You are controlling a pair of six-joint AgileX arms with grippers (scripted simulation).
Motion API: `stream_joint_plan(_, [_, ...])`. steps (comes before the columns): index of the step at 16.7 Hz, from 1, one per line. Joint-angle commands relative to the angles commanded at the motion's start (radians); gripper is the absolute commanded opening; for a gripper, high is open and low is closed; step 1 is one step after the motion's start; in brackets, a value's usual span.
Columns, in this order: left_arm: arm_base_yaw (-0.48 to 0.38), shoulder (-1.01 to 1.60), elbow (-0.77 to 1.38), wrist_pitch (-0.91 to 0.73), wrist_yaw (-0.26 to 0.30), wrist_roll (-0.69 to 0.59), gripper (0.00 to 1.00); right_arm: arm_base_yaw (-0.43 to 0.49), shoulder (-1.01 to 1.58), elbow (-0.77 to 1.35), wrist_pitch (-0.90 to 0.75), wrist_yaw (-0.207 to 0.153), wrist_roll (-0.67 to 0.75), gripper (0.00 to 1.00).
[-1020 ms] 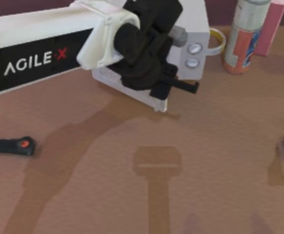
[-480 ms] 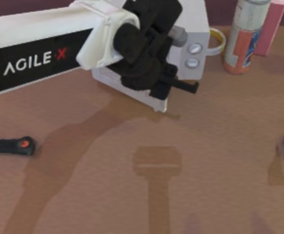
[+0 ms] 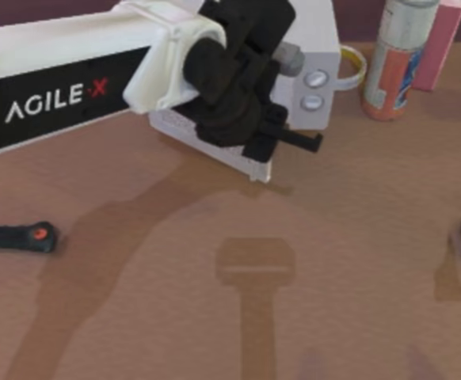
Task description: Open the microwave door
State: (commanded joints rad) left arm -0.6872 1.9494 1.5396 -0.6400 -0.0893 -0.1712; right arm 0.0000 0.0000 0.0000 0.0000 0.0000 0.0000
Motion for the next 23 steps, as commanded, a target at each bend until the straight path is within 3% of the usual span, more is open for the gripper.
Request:
stream_joint_plan(6, [0.027,-0.050,-0.067,0.025,0.036,0.082,0.00,0.000,0.000,0.000,0.000,0.000,0.000,1.00])
stream_joint_plan(23, [0.027,-0.050,-0.067,0.025,0.036,0.082,0.00,0.000,0.000,0.000,0.000,0.000,0.000,1.00])
